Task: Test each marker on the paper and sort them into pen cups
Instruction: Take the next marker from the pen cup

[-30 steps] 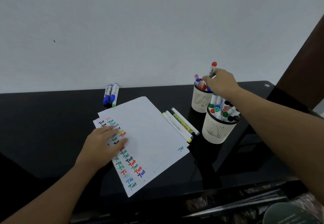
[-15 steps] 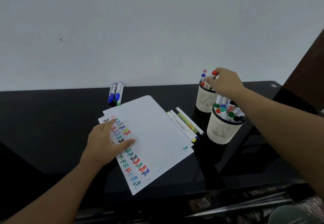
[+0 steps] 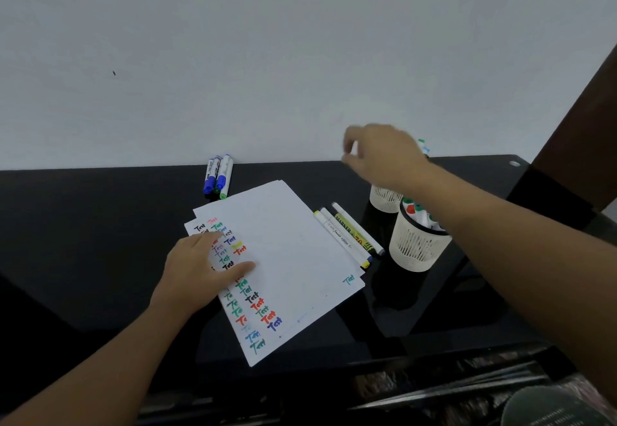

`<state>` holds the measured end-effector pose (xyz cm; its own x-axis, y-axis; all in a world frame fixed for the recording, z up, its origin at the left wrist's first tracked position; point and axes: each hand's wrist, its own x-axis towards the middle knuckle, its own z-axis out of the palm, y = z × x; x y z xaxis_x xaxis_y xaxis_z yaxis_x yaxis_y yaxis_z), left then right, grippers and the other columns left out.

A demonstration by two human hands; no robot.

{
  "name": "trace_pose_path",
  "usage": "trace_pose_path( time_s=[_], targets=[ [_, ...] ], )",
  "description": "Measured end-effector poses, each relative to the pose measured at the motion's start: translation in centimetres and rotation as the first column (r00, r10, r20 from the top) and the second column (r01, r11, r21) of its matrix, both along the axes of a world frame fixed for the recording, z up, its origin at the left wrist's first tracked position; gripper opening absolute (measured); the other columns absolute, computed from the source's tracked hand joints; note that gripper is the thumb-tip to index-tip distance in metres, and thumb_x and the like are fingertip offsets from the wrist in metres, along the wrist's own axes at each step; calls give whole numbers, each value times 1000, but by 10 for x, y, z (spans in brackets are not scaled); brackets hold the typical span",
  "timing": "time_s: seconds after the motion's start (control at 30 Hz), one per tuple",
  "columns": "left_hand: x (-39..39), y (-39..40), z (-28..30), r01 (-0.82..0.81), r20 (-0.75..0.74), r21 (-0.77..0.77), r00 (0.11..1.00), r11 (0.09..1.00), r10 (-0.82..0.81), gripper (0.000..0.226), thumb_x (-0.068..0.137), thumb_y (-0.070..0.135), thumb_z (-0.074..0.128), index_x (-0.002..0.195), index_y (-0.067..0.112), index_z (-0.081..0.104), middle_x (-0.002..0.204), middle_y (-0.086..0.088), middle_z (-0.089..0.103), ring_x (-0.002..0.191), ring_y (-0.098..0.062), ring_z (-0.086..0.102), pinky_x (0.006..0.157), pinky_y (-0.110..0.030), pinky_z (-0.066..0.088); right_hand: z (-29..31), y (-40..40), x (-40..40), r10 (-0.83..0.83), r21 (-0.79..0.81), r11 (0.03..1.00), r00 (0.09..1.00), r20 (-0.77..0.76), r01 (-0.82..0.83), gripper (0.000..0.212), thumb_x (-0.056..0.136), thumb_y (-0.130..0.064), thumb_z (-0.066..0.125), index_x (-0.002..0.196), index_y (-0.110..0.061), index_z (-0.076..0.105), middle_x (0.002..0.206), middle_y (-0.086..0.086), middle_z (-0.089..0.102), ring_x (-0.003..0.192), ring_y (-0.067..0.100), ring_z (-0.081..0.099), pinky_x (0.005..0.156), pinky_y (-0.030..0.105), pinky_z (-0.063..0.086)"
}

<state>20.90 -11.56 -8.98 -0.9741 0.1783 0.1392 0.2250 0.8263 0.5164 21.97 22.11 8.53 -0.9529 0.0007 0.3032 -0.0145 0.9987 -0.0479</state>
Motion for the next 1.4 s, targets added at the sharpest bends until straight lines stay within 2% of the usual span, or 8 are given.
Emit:
trace_pose_path(
  time_s=[0.23,0.53,0.7,0.9,1.07,1.23,1.3,1.4],
  targets=[
    [2,1,1,10,-40,-18,999,1000,-11,103,66,88,61,143,20,55,147,1,52,136,-21,42,114,-48,38,-57,-44,10,-79,221,975,904,420,-17,26,99,-38,59,81,-19,56,78,-2,58,74,19,56,81,43,45],
    [-1,-1,-2,15,-62,-65,998,998,-19,99,69,88,59,140,19,58,146,1,54,135,-21,44,114,-46,37,-97,-38,11,-209,233,966,875,438,114,28,97,-39,61,79,-21,51,81,-3,59,69,14,51,89,42,38],
    [1,0,-1,15,-72,-96,997,995,-22,97,71,86,58,140,18,59,146,0,54,135,-22,45,113,-46,36,-102,-45,15,-243,226,960,886,395,163,24,94,-40,58,96,-17,54,102,2,52,98,26,58,98,48,40],
    [2,0,1,17,-70,-128,997,992,-26,96,73,86,57,140,18,58,146,-1,54,135,-24,45,113,-47,37,-66,-50,9,-30,-241,969,991,129,61,21,106,-25,44,126,-21,39,85,7,64,69,27,64,56,40,50],
    [2,-1,1,20,-66,-119,997,993,-28,97,72,87,55,140,18,58,146,-1,54,135,-24,45,113,-47,38,-10,-27,2,-77,-710,699,996,44,85,30,101,-18,38,109,-27,65,92,0,71,85,19,71,75,35,56],
    [-1,-2,-2,22,-51,-140,998,990,-30,101,72,91,51,142,19,56,148,0,53,136,-24,44,114,-49,38,14,25,-5,-164,-762,625,983,86,171,32,93,-14,67,120,-23,51,109,7,70,88,23,74,58,27,53],
    [-2,-3,-3,23,-50,-141,998,990,-30,101,72,92,50,142,19,56,147,0,53,135,-24,45,113,-49,38,12,40,-4,-175,-771,612,981,85,176,23,100,-21,63,120,-17,53,101,7,73,77,19,71,50,20,50],
    [-2,-1,-3,23,-56,-121,998,992,-30,98,72,89,53,140,19,58,146,-1,54,135,-24,45,113,-48,39,5,55,-3,-248,-764,611,967,60,205,24,109,-34,47,118,-15,57,96,6,72,72,15,65,60,25,51]
  ],
)
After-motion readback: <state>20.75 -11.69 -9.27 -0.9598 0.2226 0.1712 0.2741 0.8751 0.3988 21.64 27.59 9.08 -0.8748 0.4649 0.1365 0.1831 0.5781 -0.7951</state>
